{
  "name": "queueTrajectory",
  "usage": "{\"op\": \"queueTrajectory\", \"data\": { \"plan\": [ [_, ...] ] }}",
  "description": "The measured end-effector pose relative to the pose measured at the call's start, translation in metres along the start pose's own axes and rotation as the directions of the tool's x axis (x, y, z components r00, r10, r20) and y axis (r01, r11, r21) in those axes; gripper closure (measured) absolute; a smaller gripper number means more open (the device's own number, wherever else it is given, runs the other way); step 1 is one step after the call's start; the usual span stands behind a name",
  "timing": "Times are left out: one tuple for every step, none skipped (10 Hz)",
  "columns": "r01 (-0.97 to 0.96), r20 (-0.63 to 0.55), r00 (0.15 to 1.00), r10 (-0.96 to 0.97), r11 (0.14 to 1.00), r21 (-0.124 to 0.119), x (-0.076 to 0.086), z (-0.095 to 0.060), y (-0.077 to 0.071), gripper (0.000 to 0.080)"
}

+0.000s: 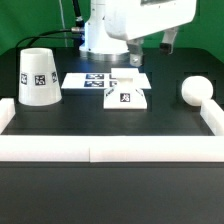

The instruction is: Assemble lamp

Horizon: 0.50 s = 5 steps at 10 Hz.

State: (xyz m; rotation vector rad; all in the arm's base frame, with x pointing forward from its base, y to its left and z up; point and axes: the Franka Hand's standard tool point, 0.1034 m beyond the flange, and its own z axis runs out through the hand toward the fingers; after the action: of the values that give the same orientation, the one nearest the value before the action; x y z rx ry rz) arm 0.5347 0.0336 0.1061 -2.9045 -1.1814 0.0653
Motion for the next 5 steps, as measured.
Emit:
{"op": "queueTrajectory", "data": {
  "plan": [
    [-0.063, 0.001, 0.998, 0.063, 0.998, 0.001, 0.0003, 0.0003, -0.0004, 0.01],
    [-0.115, 0.001, 0.993, 0.115, 0.993, 0.002, 0.0005, 0.0006, -0.0009, 0.01],
    [-0.193, 0.001, 0.981, 0.193, 0.981, 0.004, 0.0009, 0.0009, -0.0015, 0.01],
    [-0.265, 0.0, 0.964, 0.265, 0.964, 0.007, 0.0014, 0.0011, -0.0023, 0.01],
    [-0.321, 0.001, 0.947, 0.321, 0.947, 0.007, 0.0016, 0.0013, -0.0025, 0.01]
  ]
}}
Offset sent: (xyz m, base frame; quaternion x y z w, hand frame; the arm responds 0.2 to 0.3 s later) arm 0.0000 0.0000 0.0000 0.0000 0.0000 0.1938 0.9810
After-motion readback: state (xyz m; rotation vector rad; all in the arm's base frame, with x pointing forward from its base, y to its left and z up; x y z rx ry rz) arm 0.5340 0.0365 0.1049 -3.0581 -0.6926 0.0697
